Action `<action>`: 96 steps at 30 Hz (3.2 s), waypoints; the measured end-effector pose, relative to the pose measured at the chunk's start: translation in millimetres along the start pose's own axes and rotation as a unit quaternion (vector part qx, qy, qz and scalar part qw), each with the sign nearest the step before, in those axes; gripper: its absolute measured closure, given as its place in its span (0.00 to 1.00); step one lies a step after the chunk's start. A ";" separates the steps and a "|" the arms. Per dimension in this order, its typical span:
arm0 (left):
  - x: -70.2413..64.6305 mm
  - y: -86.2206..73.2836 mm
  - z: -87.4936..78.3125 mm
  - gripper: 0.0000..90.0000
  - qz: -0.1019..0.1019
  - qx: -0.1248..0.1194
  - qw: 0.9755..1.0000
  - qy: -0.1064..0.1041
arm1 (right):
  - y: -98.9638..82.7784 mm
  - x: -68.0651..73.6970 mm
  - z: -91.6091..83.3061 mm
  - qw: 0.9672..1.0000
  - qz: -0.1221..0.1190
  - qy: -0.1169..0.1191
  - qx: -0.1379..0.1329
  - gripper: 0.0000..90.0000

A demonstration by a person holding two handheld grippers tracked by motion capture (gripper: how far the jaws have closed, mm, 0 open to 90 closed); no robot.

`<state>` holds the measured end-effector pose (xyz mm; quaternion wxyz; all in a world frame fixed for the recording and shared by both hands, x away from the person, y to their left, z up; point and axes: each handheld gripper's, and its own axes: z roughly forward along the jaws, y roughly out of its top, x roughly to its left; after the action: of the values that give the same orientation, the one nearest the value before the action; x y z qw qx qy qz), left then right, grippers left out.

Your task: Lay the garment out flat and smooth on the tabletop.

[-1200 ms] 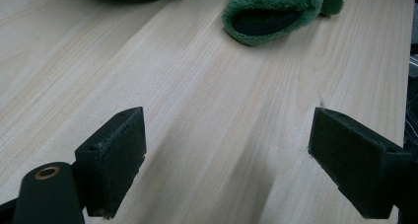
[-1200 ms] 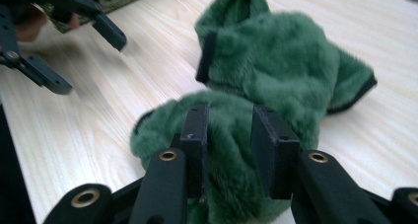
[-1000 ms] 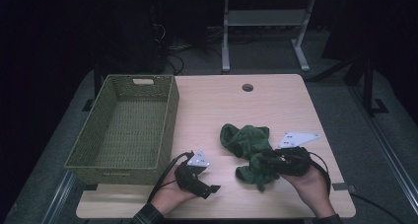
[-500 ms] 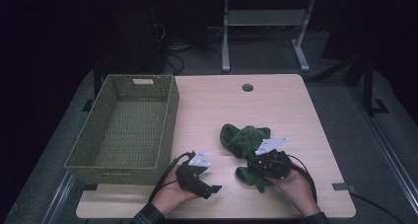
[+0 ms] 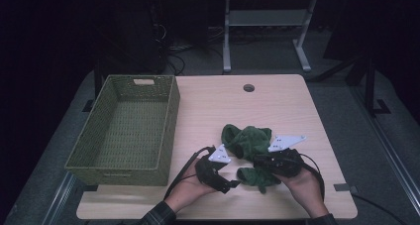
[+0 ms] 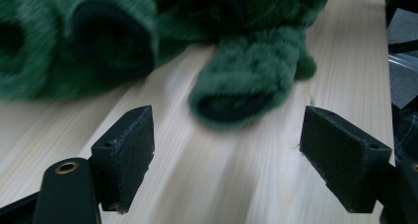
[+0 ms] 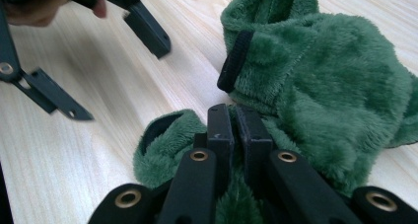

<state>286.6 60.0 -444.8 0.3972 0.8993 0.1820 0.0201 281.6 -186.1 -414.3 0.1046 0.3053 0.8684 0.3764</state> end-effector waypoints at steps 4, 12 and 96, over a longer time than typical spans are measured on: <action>-3.1 13.9 19.4 0.23 0.017 -0.006 1.000 -0.020 | -0.5 -0.6 -2.1 1.000 0.002 0.000 -0.004 0.95; -3.5 16.6 45.9 0.36 0.026 0.023 0.999 -0.031 | -2.0 -2.0 -4.9 1.000 0.008 0.000 -0.007 0.95; 8.3 -37.0 -33.9 0.84 -0.036 0.075 0.995 0.052 | -78.7 8.2 -11.3 0.998 0.005 0.017 0.058 1.00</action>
<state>276.7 109.6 -449.3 0.3190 0.9172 0.2354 0.0394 234.9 -229.5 -462.6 0.0698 0.3089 0.8887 0.3314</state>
